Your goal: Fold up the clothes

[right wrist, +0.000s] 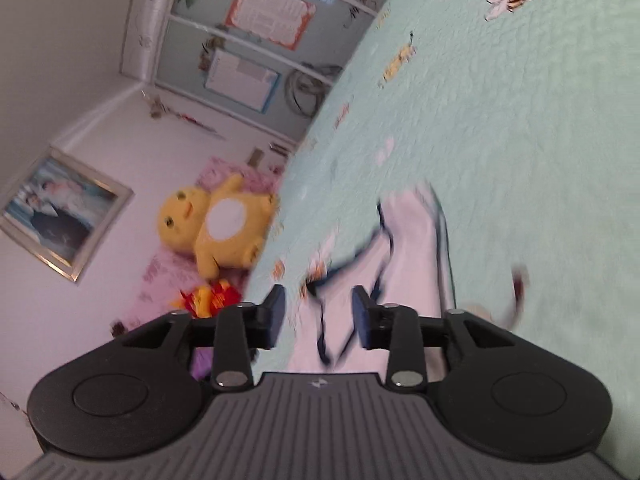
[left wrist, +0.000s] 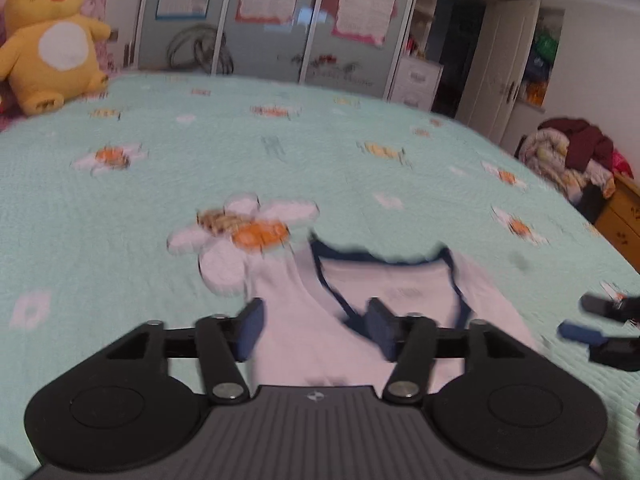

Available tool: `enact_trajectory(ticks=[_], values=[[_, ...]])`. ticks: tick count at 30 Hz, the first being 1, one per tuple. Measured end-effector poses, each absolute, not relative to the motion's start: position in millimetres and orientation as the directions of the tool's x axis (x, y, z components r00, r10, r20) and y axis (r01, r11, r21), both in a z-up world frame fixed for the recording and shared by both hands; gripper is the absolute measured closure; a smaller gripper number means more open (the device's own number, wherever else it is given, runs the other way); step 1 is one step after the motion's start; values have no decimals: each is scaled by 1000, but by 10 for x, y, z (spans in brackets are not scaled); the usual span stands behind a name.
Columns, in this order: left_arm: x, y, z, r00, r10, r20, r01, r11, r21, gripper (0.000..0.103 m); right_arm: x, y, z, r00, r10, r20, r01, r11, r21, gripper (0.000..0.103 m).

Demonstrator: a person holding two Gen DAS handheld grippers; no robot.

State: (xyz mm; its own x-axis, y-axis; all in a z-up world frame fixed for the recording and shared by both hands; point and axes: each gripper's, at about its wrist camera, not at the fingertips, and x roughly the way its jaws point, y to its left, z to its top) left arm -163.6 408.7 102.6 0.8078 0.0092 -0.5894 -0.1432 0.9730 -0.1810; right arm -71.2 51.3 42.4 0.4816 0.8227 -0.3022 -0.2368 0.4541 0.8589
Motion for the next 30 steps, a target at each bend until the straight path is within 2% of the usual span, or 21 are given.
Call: enact_trajectory(ticks=[2,7,10,13,21,30], values=[[-1841,3905,1070,782,11,-623,-162,969,-185,30,-1012,566,535,483,774,-409,-246,568,786,52],[-2245,3546,1117,692,9,-721,-203,962,-184,27,-1596,822,773,445,626,-640,-291,777,558,47],[-2433,3369,1165,631,37,-775,-214,968,-129,27,-1900,907,913,442,547,-711,-324,836,442,39],[-2617,3256,1273,597,105,-795,-258,964,-66,27,-2175,937,1073,449,500,-740,-349,861,370,37],[-3067,3036,1727,656,157,-738,-259,966,-25,26,-2688,996,1556,517,410,-751,-361,900,243,30],[-3404,2937,2088,733,202,-649,-269,963,-4,20,-2989,1042,1907,588,365,-722,-330,923,199,30]])
